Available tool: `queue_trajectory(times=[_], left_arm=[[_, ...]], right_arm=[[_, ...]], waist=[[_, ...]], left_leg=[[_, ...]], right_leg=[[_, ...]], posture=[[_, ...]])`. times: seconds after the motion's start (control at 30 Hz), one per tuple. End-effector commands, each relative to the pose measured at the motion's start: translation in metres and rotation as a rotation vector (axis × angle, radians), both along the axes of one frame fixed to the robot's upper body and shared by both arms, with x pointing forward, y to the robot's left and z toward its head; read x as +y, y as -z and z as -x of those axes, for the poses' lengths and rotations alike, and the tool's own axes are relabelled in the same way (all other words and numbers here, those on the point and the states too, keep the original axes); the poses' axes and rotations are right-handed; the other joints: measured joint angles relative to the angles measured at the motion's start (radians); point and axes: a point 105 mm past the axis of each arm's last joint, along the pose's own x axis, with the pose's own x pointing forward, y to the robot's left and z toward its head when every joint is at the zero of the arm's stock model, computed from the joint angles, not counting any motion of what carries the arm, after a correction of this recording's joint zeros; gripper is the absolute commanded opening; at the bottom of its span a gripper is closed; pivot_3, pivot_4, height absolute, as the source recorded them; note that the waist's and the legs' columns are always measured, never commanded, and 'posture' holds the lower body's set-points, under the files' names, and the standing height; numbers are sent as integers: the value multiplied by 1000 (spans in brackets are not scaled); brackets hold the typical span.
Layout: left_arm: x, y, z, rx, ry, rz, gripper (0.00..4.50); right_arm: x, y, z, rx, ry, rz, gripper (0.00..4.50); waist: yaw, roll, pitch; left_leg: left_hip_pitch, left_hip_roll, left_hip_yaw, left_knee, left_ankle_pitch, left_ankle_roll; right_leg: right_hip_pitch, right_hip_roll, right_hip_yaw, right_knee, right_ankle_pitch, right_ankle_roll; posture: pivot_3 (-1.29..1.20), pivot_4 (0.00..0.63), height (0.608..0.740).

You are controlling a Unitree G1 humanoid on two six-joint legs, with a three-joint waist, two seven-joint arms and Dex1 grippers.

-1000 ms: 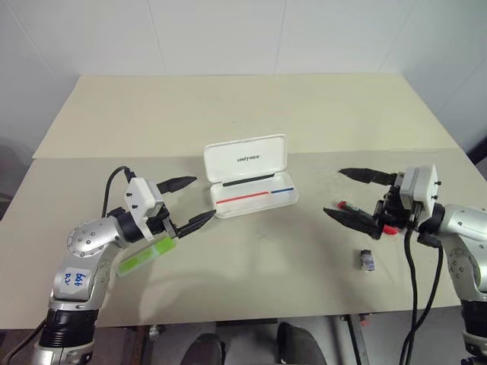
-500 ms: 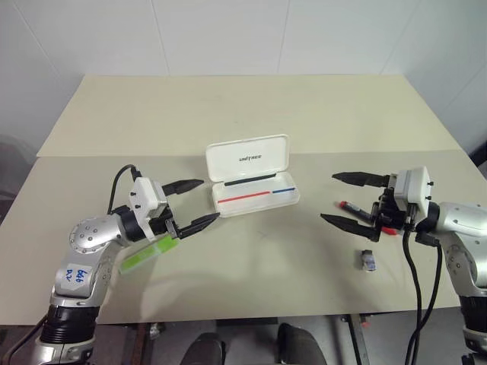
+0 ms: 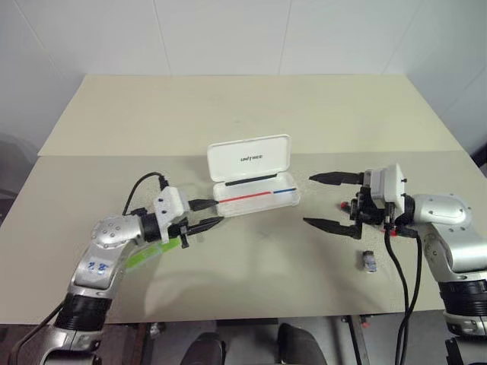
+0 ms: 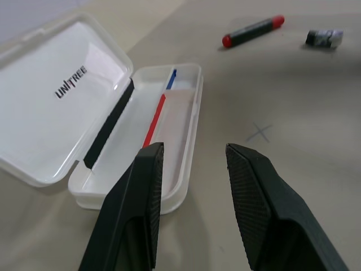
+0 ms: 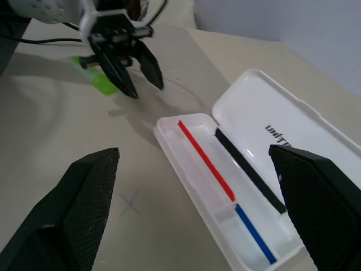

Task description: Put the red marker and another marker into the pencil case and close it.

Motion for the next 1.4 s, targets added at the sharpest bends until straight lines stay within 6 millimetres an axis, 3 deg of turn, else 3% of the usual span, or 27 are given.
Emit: queue_trajectory(times=[0.03, 0.17, 0.33, 0.87, 1.4], left_arm=[[-11, 0, -12, -21, -18, -29, 1830], [-26, 1, -15, -6, 11, -36, 1830], [-31, 7, -18, 11, 28, -83, 1830], [-25, 21, -33, 49, 11, -237, 1830], [-33, 32, -33, 137, 109, -361, 1830]], right_arm=[[9, -12, 7, -55, -35, -20, 4500], [13, -11, 11, -41, -35, -44, 4500], [15, -10, 12, -33, -35, -51, 4500], [14, -5, 19, -10, -50, -35, 4500], [-43, 3, 10, 102, 41, 102, 4500]], waist=[[1, 0, 0], [0, 0, 0], [0, 0, 0], [0, -1, 0], [0, -2, -1]], left_leg=[[0, 0, 0, 0, 0, 0], [0, 0, 0, 0, 0, 0], [0, 0, 0, 0, 0, 0], [0, 0, 1, 1, 0, 0], [0, 0, 2, 1, 0, 0]], right_leg=[[0, 0, 0, 0, 0, 1], [0, 0, 0, 0, 1, 2], [0, 0, -1, 0, 1, 2], [0, 0, -1, 0, 1, 3], [0, 0, -1, 0, 2, 3]], posture=[[0, 150, 740], [0, 150, 740], [0, 150, 740], [0, 150, 740], [0, 150, 740]])
